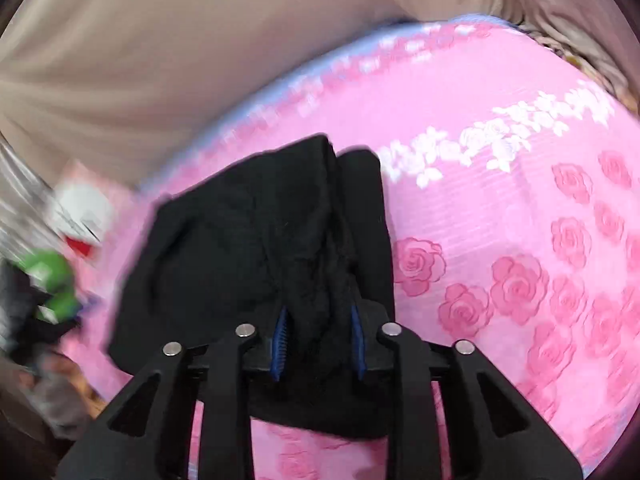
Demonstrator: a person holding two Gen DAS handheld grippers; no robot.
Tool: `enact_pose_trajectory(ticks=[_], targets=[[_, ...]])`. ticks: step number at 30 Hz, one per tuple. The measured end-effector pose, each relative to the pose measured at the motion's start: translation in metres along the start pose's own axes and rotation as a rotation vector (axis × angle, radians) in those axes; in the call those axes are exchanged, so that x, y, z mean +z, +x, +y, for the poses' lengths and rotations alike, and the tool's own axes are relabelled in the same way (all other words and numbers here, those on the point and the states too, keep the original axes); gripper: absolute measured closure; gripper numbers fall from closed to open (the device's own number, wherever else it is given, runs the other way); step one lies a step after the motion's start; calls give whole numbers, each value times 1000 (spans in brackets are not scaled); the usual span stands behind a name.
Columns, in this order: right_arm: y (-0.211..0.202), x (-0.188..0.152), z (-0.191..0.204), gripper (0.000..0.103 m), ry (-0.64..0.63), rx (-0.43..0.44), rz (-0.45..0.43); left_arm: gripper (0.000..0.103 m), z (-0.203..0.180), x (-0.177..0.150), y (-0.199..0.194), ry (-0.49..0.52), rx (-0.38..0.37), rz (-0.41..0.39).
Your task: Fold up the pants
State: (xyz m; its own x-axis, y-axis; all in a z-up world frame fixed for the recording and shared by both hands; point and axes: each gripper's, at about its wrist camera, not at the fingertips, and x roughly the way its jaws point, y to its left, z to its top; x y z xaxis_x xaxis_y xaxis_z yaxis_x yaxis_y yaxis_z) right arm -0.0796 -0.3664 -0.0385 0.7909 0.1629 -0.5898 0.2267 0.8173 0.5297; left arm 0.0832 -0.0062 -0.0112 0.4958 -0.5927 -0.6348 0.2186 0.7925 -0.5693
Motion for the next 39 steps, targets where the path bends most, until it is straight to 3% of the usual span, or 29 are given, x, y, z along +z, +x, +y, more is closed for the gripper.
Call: enact_pose_trajectory(ticks=[1,2,4,6,9,10,15,16,17,18,20,24,27,28,29,30,31,32,34,37,39], targets=[[-11,3,1,61,1,-14,-39,26,3,-1,8,-8,5,18],[-17,6,1,44,-2,-26,-59,26,4,-1,13,-14,2,32],[-16,10,-3,24,-6,-51,-59,26,11,-3,26,-37,1,67],[-4,12,-11,22,14,-58,-23,26,19,-7,42,-72,0,107],[21,7,-22,22,86,10,47,25,32,-12,61,-113,-45,154],[27,7,-25,22,102,30,61,20,33,-12,60,-110,-61,142],[45,3,-21,17,131,84,60,16,33,-3,70,-82,-117,120],[49,3,-15,28,114,89,64,29,32,-2,73,-73,-138,114],[52,4,-12,45,110,102,72,63,31,0,80,-71,-191,133],[53,4,-7,51,100,98,72,64,32,3,83,-83,-196,139],[44,11,14,67,49,82,54,80,29,10,72,-66,-218,113],[8,18,62,69,-33,168,5,81,18,25,10,17,-216,15],[9,7,76,43,-84,139,10,66,29,26,-23,37,-144,15],[16,0,74,37,-110,57,10,62,35,23,-26,43,-87,12],[23,-7,69,42,-132,-34,12,62,45,17,-26,53,1,9],[26,-12,65,53,-140,-128,6,64,55,12,-26,47,73,5],[25,-15,62,78,-131,-186,4,66,66,5,-30,24,109,-7],[20,-13,63,97,-122,-167,2,66,72,2,-35,2,85,-10],[2,-6,88,98,-176,-111,-44,66,75,0,-47,-15,49,-28],[-13,5,141,98,-294,-28,-103,65,50,2,-57,58,80,-84],[0,10,166,98,-358,19,-95,64,25,-2,-53,137,106,-97]])
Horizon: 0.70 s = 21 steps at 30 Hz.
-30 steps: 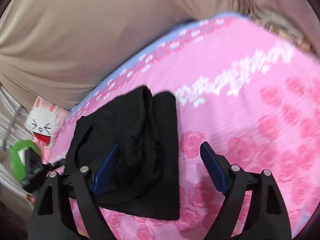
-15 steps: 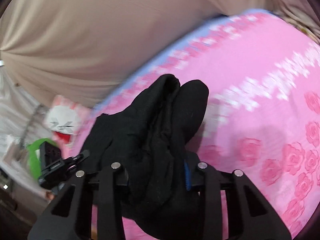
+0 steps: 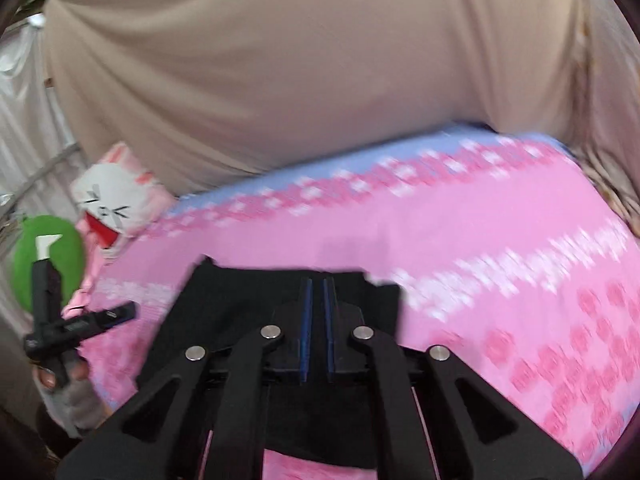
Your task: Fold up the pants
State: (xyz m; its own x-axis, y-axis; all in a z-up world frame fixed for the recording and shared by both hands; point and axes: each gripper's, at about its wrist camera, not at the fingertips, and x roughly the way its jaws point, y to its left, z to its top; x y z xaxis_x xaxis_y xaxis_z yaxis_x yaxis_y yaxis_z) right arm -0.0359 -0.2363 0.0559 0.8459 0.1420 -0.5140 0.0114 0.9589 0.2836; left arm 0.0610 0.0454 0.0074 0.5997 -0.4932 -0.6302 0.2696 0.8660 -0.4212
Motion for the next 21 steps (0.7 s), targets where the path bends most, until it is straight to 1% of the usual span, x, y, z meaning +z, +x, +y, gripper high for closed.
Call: enact_pose_trajectory(ticks=[1,2,3,4,5,6,7,8,9,10,11,12,13,14,16,18,20,21], targets=[[14,1,3,98,-24,-10,20,61,-6,-4,1,27,12,-2],[39,-3,2,97,-56,-46,77,58,-12,-4,5,41,26,-2],[61,-9,-1,97,-78,-89,138,58,-17,-5,10,55,45,2],[103,-26,-17,100,-82,-154,277,58,-23,-9,17,75,62,12],[121,-36,-32,102,-38,-139,317,58,-27,-12,24,85,70,22],[111,-34,-37,102,18,-104,283,58,-27,-15,27,89,80,31],[104,-30,-37,100,41,-93,291,58,-27,-18,32,97,100,40],[88,-24,-36,92,59,-83,262,57,-26,-22,34,113,132,43],[63,-20,-36,90,76,-59,208,56,-27,-24,34,123,149,43],[46,-20,-37,84,85,-38,189,51,-27,-27,33,128,154,38],[36,-22,-38,71,92,-27,179,44,-27,-29,29,128,136,25],[24,-27,-40,62,101,-17,170,40,-26,-31,23,123,117,13],[15,-35,-45,52,118,-15,176,38,-26,-33,19,120,99,0],[12,-44,-46,52,124,-22,191,37,-26,-36,14,122,85,-12],[15,-60,-48,52,145,-18,228,35,-28,-39,11,123,87,-18],[25,-71,-47,52,171,-7,247,35,-30,-42,12,125,93,-7],[32,-76,-47,52,188,14,245,35,-31,-44,15,115,95,8],[36,-76,-47,56,191,24,239,35,-31,-45,16,111,93,15]])
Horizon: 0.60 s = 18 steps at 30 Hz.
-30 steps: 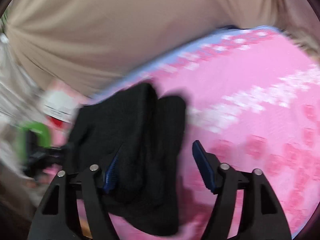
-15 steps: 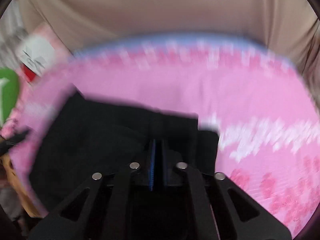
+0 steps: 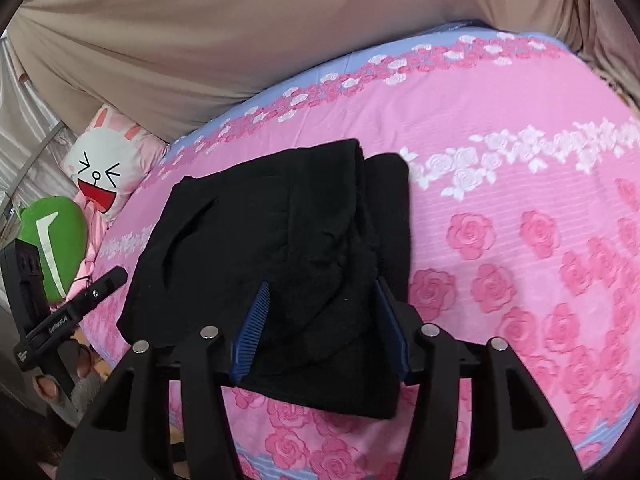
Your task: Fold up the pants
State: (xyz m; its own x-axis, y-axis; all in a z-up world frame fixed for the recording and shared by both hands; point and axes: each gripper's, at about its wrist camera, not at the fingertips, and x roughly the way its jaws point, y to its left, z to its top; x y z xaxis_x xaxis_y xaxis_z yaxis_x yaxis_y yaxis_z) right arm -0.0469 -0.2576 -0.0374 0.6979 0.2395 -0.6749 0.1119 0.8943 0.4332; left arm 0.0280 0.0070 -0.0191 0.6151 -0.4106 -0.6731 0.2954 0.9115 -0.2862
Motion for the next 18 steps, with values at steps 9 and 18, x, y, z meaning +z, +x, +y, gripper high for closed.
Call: enact_pose_trajectory(ticks=[9,18], targets=[[-77,3,37,87,-122,10,-197,26,3,5,-35,-4,9,-84],[-70,1,8,82,-37,-98,-189,26,7,-3,-9,-38,23,5]])
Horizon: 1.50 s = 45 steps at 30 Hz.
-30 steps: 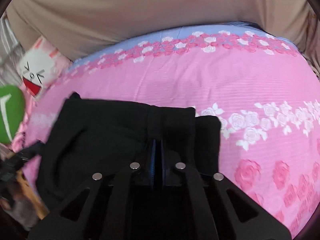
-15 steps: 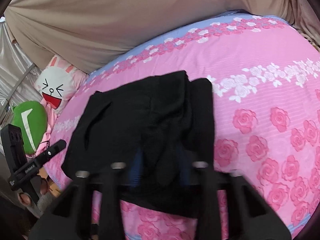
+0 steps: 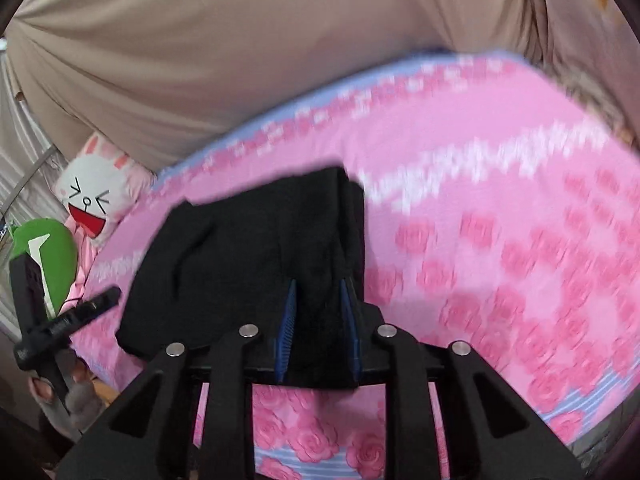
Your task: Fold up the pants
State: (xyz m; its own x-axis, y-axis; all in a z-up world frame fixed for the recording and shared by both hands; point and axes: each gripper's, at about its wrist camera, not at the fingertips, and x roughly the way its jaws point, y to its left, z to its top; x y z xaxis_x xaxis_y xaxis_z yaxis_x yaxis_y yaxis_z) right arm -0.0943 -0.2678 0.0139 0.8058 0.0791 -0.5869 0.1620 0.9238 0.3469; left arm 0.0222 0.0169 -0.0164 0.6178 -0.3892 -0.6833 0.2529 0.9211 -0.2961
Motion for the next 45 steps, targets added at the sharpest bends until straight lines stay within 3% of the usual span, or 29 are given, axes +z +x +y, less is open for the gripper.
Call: enact_pose_trajectory(ticks=[4,6,7,8,10,13,15,17,19,22,26,31,33,35,39,41,43,45], targets=[[19,30,27,82,-90,61,-30,26,-25,6,4,84,27,-23],[55,27,25,83,-109,10,35,26,-37,5,19,119,40,4],[90,20,16,84,-126,-61,117,26,-38,6,25,122,46,17],[113,13,5,85,-108,-76,167,26,-39,4,34,123,52,39],[103,17,1,85,-33,-42,141,25,-38,3,43,120,77,55],[66,24,20,81,-77,-5,52,24,-35,2,42,119,76,59],[62,16,22,81,-100,-15,74,23,-35,2,43,120,77,64],[83,-3,13,83,-114,-55,157,21,-35,1,43,124,79,62],[73,-3,10,82,-60,-34,135,21,-37,0,43,126,88,61],[46,0,22,79,-84,-11,78,21,-37,-1,41,128,94,67],[59,-24,22,81,-150,-76,158,20,-35,-2,40,123,87,69],[39,-23,27,81,-127,-58,119,20,-34,-4,36,113,93,66],[28,-22,16,76,-74,-24,103,20,-25,-3,25,70,47,45],[16,-22,1,56,-16,-18,74,20,-6,-1,13,-9,-25,32],[22,-23,-27,50,111,40,114,20,25,-1,2,-136,-108,37],[30,-24,-31,42,147,87,144,20,21,-2,-4,-106,-77,11],[40,-27,-31,44,156,108,169,20,3,-3,-8,-32,-66,-1],[45,-27,-26,57,142,133,185,20,-28,-5,-11,79,-119,5]])
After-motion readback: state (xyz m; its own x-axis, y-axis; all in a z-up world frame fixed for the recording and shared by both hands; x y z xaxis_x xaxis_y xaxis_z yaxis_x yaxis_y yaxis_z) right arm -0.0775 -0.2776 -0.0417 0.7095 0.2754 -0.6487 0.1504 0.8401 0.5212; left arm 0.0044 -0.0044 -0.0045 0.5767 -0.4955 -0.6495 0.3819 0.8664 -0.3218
